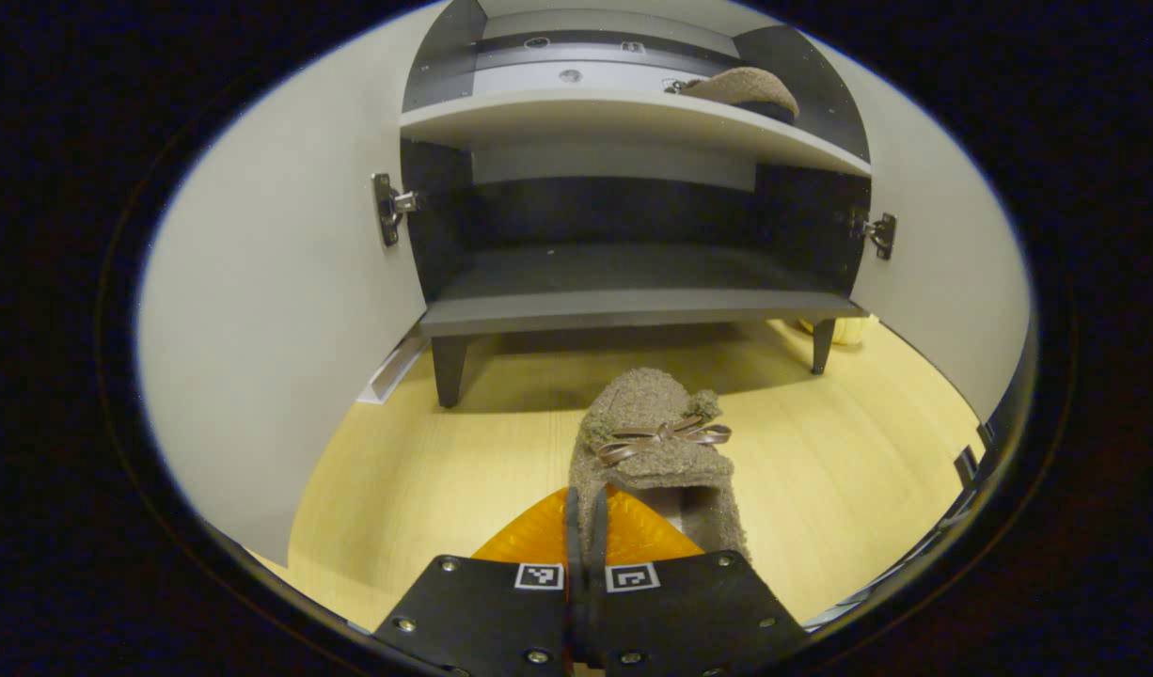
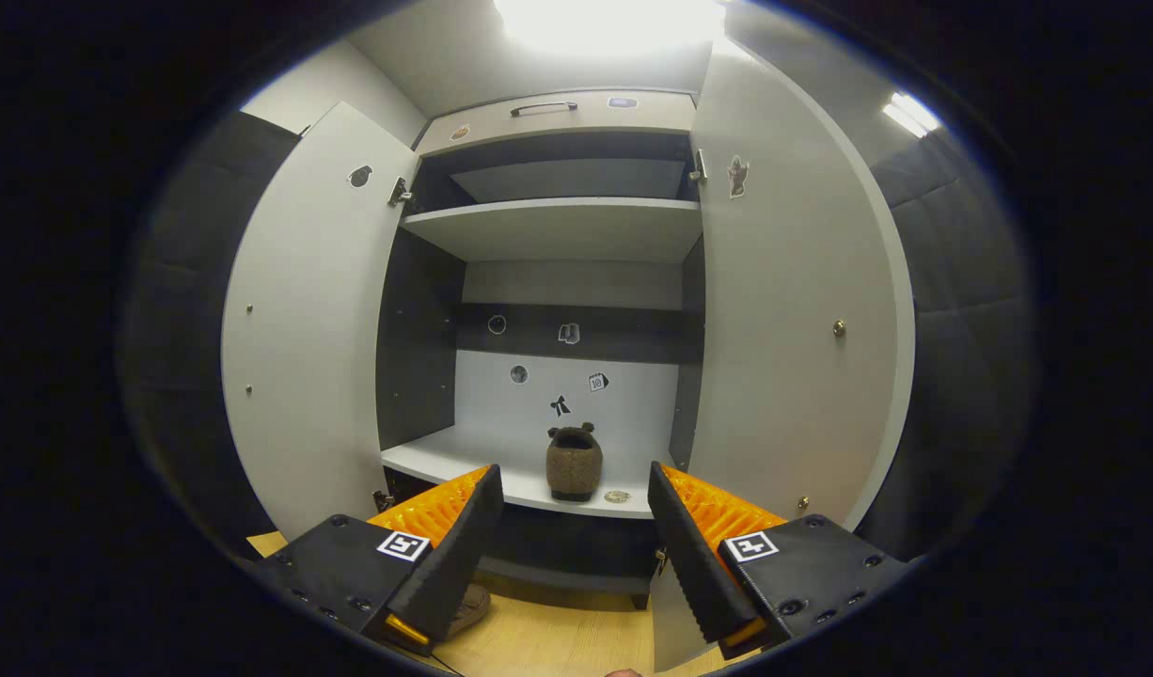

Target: Grab one shoe with the right hand and put it into the shoe cabinet, grab the other shoe with the left hand and put it into the shoe cabinet; then close the right door with the right hand and the left door with the left hand.

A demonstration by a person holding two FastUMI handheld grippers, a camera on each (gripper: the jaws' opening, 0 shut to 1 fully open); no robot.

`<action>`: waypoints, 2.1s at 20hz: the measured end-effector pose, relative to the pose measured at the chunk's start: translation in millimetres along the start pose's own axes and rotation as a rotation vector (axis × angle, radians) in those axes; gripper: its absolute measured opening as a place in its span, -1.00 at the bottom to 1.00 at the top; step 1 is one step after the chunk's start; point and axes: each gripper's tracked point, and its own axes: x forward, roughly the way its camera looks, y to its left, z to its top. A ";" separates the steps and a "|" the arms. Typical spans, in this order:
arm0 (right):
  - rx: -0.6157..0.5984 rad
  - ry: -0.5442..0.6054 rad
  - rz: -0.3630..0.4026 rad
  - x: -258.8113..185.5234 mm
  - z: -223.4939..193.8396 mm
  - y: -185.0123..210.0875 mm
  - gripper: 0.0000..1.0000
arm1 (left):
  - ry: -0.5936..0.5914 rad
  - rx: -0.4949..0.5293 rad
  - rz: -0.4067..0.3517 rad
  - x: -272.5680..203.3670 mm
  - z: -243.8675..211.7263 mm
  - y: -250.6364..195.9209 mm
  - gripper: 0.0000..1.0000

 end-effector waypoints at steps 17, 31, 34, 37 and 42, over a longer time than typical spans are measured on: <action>0.056 -0.031 -0.016 -26.8 -6.7 -26.5 0.94 | -0.407 -0.059 -0.010 -129.6 202.5 5.6 -0.85; 0.067 -0.034 -0.077 -29.3 -4.4 -25.0 0.94 | -0.519 -0.136 0.010 -61.8 367.9 29.0 -0.99; 0.072 -0.019 -0.087 -27.7 -8.9 -24.3 0.96 | -0.509 -0.150 0.012 -31.3 390.4 30.7 -0.99; 0.066 -0.006 -0.102 -26.9 -13.1 -24.8 0.94 | -0.487 -0.116 0.032 2.3 402.1 33.5 -0.98; 0.078 0.014 -0.115 -27.3 -20.2 -25.9 0.94 | -0.398 -0.072 0.073 41.8 389.7 41.7 -0.98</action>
